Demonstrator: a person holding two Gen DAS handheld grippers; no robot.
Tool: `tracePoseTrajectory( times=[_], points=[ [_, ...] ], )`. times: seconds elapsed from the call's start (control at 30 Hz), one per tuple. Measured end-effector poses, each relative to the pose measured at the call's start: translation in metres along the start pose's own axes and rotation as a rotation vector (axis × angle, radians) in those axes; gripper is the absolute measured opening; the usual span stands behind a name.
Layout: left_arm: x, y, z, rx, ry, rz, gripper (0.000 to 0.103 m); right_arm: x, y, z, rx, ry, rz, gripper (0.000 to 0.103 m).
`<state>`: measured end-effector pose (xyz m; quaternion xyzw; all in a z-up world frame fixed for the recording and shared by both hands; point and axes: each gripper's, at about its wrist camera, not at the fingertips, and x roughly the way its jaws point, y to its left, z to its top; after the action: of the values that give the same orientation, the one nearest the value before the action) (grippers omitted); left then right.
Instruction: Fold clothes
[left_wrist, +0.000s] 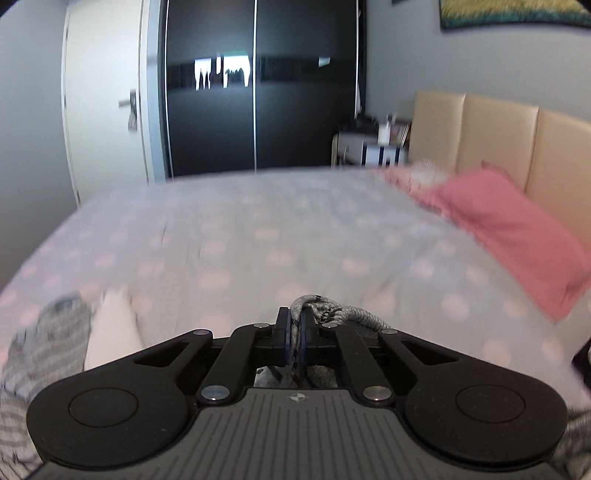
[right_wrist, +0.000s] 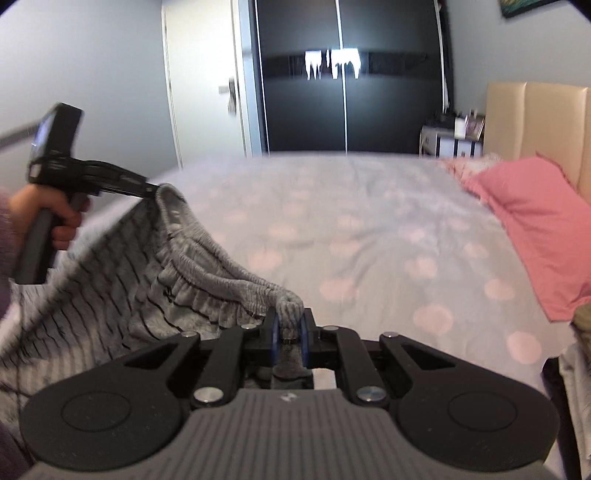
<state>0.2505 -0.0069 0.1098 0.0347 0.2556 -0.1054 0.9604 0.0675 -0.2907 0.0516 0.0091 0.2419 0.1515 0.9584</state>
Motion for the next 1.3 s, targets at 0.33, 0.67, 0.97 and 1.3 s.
tracePoseTrajectory(
  times=[0.33,0.67,0.97,1.3],
  points=[
    [0.018,-0.149,0.075,0.208,-0.119,-0.086,0.003,-0.068,-0.061,0.017,0.235,-0.085,-0.041,0.012],
    [0.109,-0.3,0.05,0.362,-0.029,-0.253,0.003,-0.074,-0.153,-0.02,0.454,-0.007,-0.272,0.012],
    [0.195,-0.352,-0.046,0.451,0.19,-0.316,0.004,-0.021,-0.205,-0.086,0.491,0.255,-0.412,0.013],
    [0.211,-0.337,-0.08,0.434,0.289,-0.379,0.033,-0.001,-0.203,-0.107,0.371,0.347,-0.502,0.031]
  ],
)
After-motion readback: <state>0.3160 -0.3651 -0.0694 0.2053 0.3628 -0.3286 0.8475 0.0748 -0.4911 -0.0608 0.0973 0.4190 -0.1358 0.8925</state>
